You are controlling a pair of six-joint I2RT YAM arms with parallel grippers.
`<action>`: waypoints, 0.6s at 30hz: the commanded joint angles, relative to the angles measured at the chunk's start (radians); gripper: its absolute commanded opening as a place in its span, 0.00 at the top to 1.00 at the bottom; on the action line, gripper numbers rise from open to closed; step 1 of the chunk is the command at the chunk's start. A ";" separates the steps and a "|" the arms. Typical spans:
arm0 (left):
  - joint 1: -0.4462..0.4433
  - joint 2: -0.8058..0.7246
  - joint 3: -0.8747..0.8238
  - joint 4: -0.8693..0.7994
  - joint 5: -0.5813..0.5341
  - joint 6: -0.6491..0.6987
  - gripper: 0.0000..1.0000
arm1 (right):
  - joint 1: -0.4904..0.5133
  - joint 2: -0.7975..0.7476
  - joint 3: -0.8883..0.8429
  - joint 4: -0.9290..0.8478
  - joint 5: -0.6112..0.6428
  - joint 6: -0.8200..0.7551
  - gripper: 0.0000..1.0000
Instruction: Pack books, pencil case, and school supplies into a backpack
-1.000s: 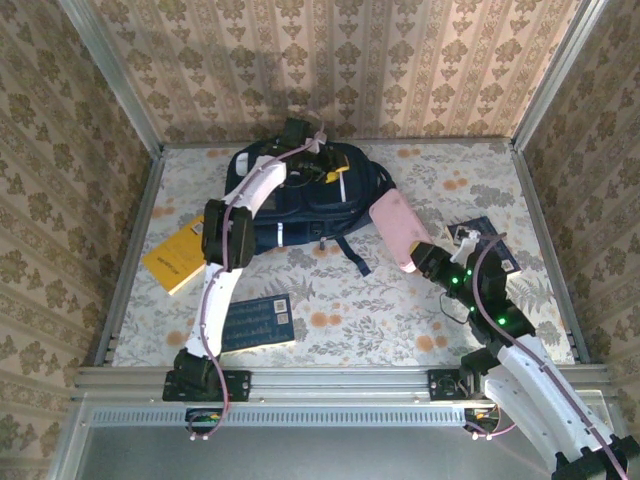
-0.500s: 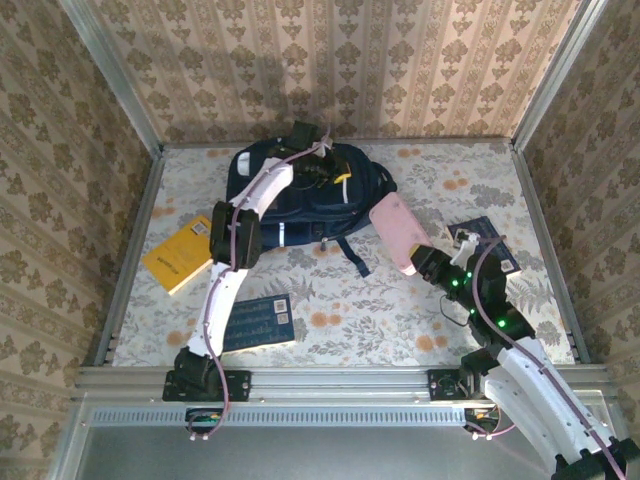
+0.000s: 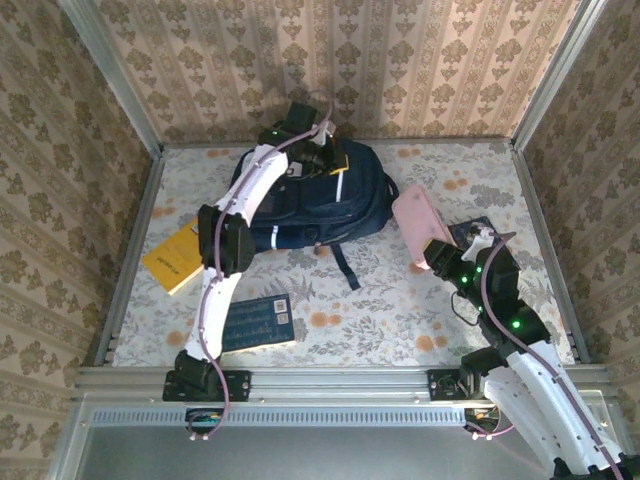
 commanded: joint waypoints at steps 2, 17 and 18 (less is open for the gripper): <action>-0.006 -0.180 0.036 -0.050 0.118 0.112 1.00 | -0.009 0.007 0.063 -0.022 0.057 -0.052 0.66; 0.026 -0.363 -0.135 0.239 0.563 0.057 1.00 | -0.009 0.267 0.042 0.303 -0.446 0.061 0.66; 0.026 -0.362 -0.137 0.244 0.566 0.051 1.00 | -0.009 0.288 0.047 0.324 -0.471 0.070 0.66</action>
